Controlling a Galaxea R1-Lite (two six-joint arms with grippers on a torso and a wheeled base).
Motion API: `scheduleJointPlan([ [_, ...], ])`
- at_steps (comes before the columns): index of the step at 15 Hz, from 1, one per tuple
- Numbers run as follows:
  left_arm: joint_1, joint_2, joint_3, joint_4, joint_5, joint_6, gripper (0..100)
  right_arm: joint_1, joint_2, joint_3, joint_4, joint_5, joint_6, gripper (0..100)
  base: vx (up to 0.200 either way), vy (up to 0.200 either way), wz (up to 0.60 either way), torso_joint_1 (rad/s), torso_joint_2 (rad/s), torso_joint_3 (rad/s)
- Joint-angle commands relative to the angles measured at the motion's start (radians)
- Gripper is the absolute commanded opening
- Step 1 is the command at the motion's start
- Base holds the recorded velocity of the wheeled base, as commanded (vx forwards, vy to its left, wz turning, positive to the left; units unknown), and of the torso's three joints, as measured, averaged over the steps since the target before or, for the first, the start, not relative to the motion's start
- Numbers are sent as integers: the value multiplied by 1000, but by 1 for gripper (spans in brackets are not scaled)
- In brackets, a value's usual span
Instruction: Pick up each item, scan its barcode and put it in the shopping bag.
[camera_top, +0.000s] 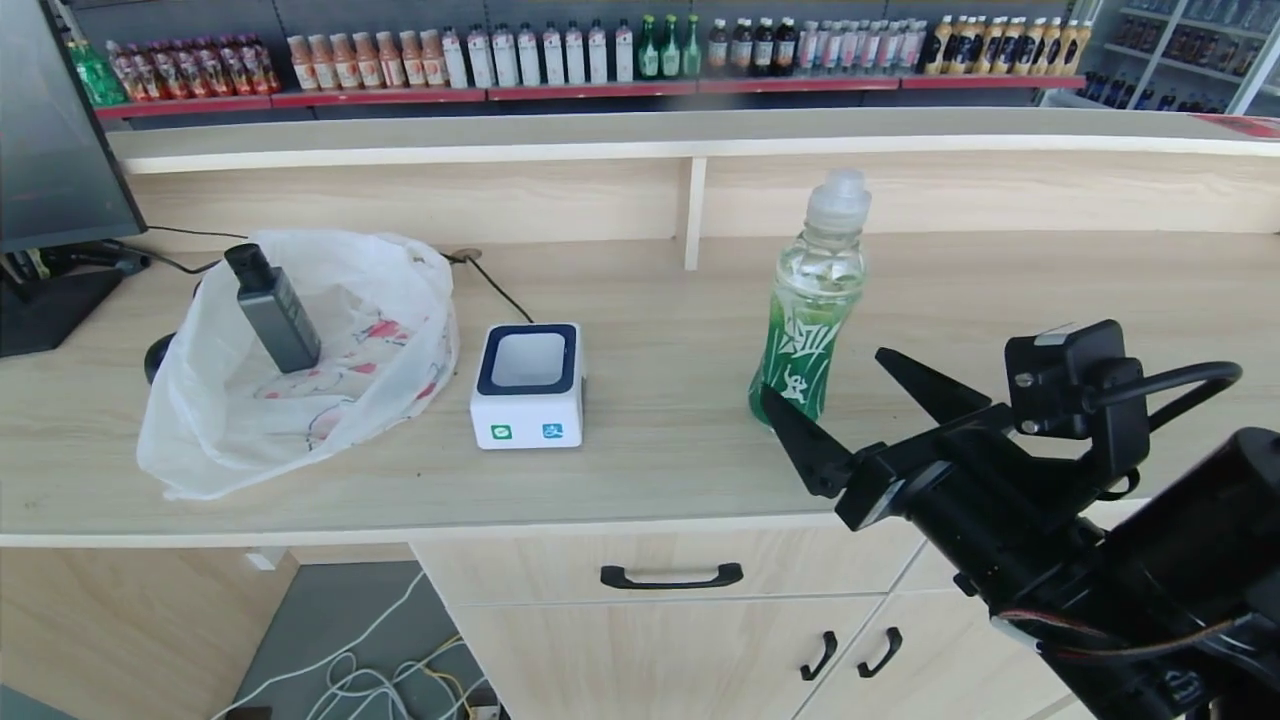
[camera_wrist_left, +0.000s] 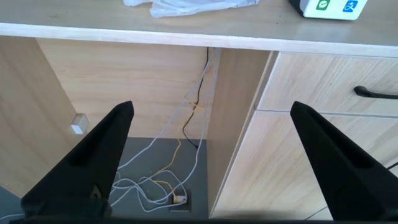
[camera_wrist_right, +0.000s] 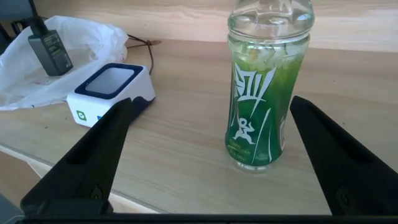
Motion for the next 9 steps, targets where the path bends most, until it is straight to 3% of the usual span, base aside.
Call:
scheduleJointPlan([
  [1, 1, 0, 0, -2, 0, 0, 100, 0, 4, 3, 0, 0, -4, 100, 0, 0, 0, 0, 0, 0],
  [9, 1, 0, 0, -2, 0, 0, 100, 23, 12, -6, 3, -60, -71, 100, 0, 0, 0, 0, 0, 0],
])
